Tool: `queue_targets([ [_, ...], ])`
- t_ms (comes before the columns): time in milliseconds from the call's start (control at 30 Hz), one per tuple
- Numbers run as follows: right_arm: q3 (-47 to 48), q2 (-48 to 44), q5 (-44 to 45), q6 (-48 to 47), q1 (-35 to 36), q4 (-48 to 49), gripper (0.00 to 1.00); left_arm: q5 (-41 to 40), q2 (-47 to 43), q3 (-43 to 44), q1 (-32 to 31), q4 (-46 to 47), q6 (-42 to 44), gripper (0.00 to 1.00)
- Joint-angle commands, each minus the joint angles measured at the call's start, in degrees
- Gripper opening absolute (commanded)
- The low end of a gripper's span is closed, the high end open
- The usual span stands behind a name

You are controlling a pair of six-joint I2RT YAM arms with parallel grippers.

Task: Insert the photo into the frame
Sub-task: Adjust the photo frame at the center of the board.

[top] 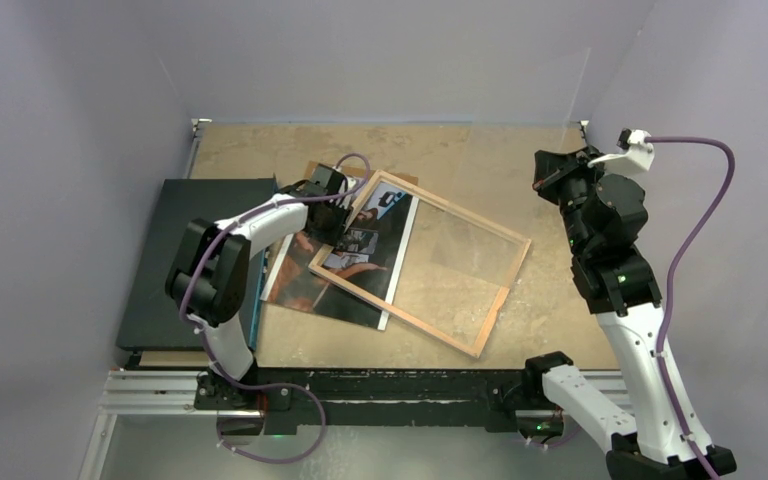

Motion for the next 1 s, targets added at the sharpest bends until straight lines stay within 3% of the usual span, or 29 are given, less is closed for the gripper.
queue_targets([
  [0,1.0,-1.0,-0.1,0.6,-0.2,3.7,0.00,0.9,1.2,-0.5,0.3,3.9,5.3,0.36],
  [100,0.8,-1.0,-0.2,0.6,-0.2,3.9,0.00,1.5,2.5,0.6,0.4,4.0,6.7,0.27],
  [200,0.8,-0.9,-0.1,0.6,-0.2,4.1,0.00,4.2,3.8,2.5,0.2,4.2,9.1,0.10],
  [333,1.5,-0.6,0.2,0.2,-0.2,4.1,0.00,5.1,6.5,8.2,0.3,4.3,12.1,0.01],
  [767,1.9,-0.4,0.6,-0.1,-0.2,3.5,0.00,4.9,19.3,31.9,-2.2,2.0,24.4,0.00],
  [967,1.7,-0.8,0.7,0.1,-0.2,3.1,0.00,0.7,26.6,37.3,-2.7,0.9,31.3,0.00],
])
